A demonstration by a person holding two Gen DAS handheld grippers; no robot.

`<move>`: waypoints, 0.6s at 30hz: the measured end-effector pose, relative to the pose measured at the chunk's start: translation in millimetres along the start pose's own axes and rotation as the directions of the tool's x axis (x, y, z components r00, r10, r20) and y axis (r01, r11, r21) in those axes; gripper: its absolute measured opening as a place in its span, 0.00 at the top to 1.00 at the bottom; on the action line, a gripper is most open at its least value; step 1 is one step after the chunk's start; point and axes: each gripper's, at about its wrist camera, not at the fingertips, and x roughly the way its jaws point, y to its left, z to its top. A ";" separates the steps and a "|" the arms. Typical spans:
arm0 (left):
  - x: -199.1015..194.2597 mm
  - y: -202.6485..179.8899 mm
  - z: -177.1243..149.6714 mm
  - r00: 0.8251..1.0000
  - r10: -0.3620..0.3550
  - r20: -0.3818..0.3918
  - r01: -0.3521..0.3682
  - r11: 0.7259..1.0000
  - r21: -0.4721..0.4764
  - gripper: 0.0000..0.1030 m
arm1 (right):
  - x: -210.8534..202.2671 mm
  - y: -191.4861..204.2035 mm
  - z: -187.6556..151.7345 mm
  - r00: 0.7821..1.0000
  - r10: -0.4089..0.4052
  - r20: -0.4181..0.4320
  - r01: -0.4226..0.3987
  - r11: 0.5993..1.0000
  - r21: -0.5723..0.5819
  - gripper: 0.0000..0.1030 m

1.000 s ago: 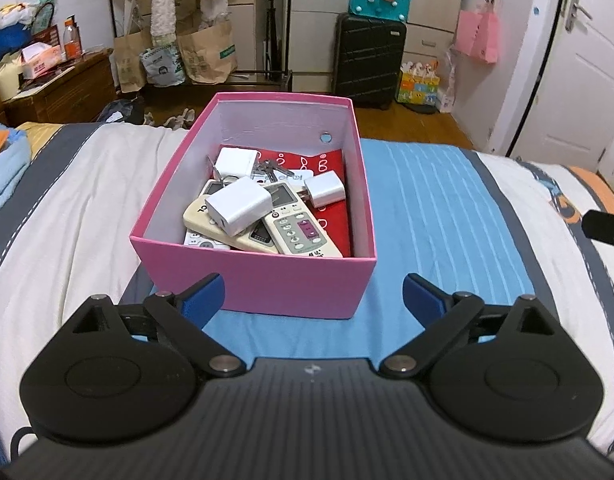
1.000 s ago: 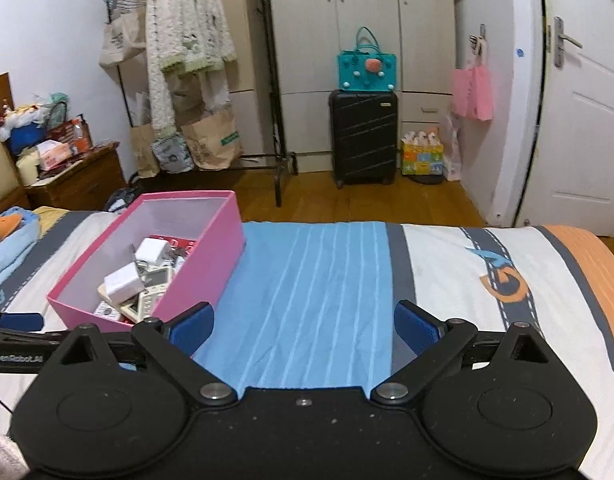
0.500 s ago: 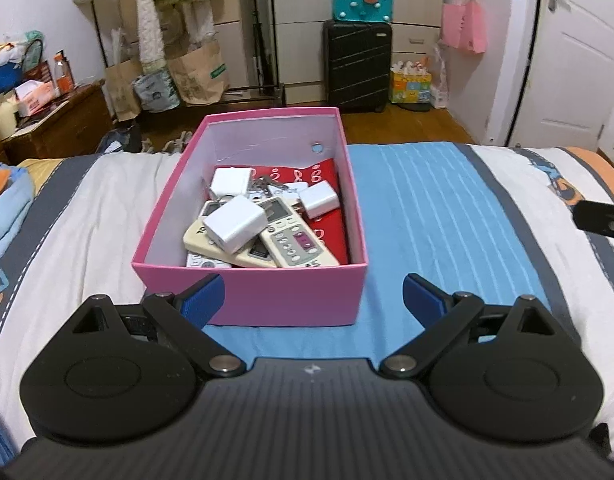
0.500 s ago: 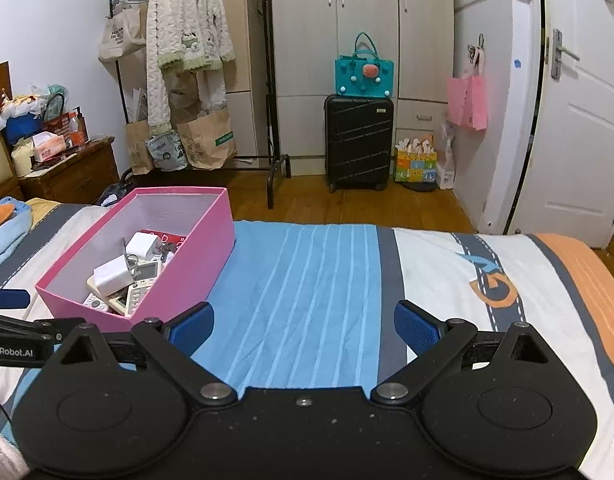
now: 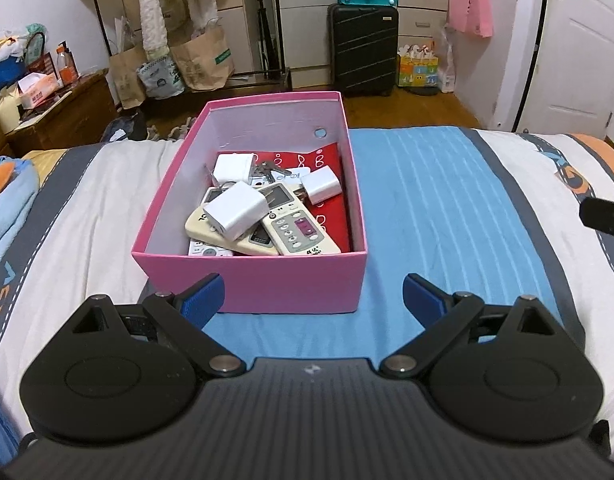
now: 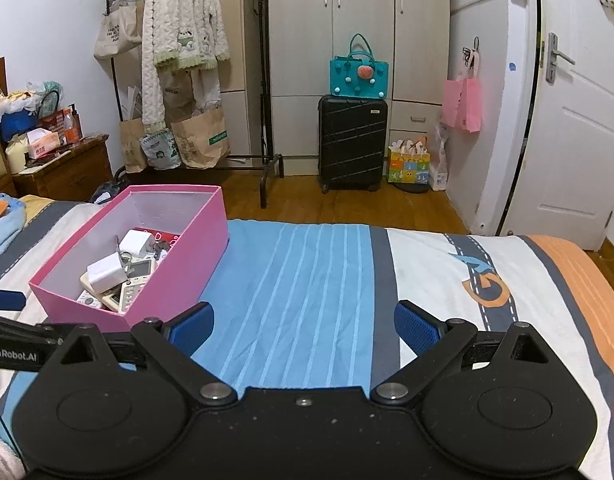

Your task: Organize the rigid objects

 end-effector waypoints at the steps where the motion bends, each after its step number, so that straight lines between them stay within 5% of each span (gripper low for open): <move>1: -0.4 0.4 0.2 1.000 0.000 0.003 0.000 1.000 -0.003 0.06 | 0.3 -0.9 -0.4 1.000 -0.003 0.000 0.003 1.000 0.004 0.04; 18: -6.6 -3.9 2.3 0.998 0.052 0.026 -0.052 0.998 -0.022 0.04 | 2.7 -4.4 -3.0 0.998 -0.064 0.009 0.064 0.998 0.023 0.04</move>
